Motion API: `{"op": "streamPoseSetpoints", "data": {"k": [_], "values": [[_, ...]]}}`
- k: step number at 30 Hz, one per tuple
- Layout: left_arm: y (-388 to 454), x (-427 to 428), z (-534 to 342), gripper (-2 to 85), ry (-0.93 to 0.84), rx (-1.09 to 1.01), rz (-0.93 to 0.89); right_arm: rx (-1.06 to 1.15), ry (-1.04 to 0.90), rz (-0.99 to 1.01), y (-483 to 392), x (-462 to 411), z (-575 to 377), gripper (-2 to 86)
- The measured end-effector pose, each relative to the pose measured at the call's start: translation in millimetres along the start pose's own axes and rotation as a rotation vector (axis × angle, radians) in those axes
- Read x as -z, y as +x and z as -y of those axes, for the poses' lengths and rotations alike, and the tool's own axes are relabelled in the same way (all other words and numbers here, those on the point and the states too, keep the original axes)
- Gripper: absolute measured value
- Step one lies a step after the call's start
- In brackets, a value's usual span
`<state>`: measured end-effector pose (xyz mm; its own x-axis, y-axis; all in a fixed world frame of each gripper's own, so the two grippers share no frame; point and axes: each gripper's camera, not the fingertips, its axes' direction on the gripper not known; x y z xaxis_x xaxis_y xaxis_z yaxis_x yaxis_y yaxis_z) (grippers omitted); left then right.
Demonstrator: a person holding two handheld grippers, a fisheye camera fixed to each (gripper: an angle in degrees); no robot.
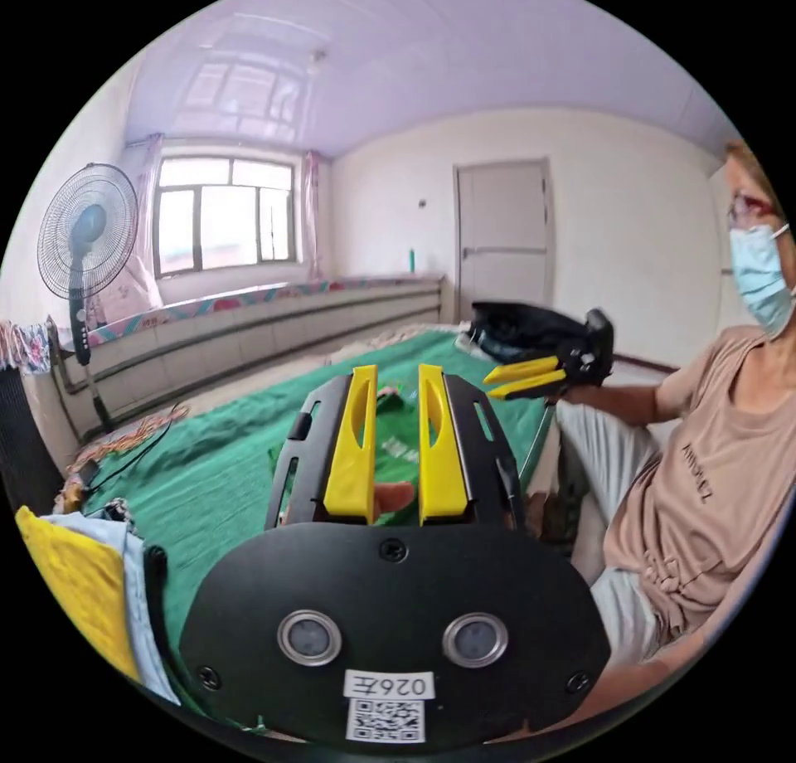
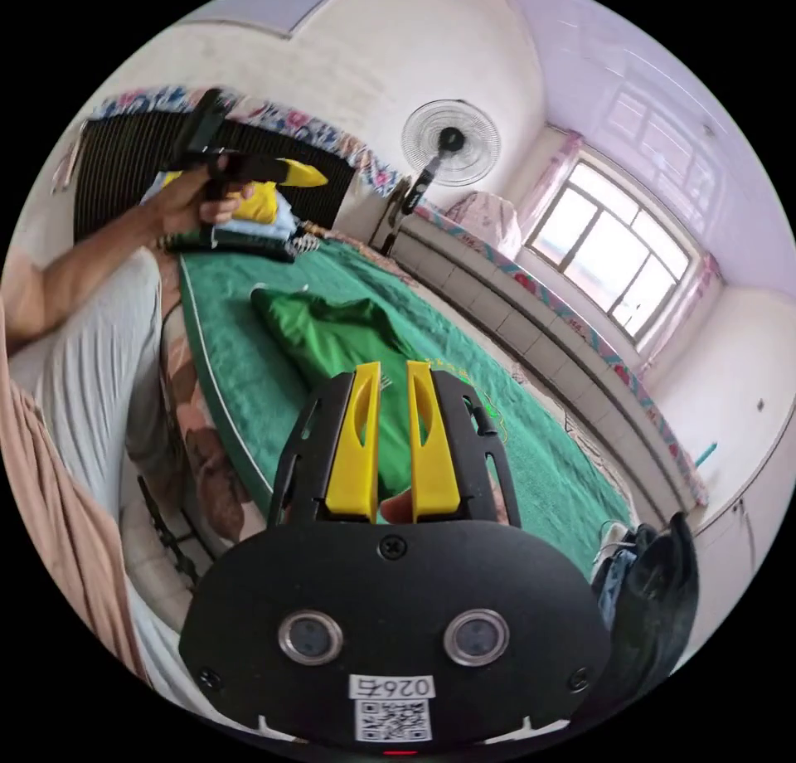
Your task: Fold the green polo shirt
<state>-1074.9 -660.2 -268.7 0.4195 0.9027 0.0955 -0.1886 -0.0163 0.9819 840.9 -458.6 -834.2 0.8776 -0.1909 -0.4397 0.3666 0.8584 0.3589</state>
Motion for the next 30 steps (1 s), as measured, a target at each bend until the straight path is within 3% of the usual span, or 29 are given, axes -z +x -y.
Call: {"op": "streamPoseSetpoints", "data": {"k": [8, 11, 16, 23, 30], "values": [[92.0, -123.3, 23.7, 12.6, -0.507, -0.300, 0.214, 0.395, -0.250, -0.115, -73.8, -60.2, 97.1, 6.0], [124.6, -163.8, 26.1, 13.3, -0.620, -0.441, 0.224, 0.485, -0.317, -0.138, -89.9, -79.1, 128.0, 6.8], [144.5, -207.6, 48.4, 13.7, -0.639, -0.493, 0.139, 0.590, -0.444, -0.174, -107.8, -110.8, 165.5, 7.9], [163.6, -277.3, 88.3, 13.8, -0.641, -0.576, 0.099, 0.656, -0.404, -0.390, -137.2, -148.7, 219.9, 6.6], [163.9, -345.7, 104.0, 14.5, -0.693, -0.613, 0.073, 0.522, -0.444, -0.428, -108.4, -177.1, 282.2, 5.1]]}}
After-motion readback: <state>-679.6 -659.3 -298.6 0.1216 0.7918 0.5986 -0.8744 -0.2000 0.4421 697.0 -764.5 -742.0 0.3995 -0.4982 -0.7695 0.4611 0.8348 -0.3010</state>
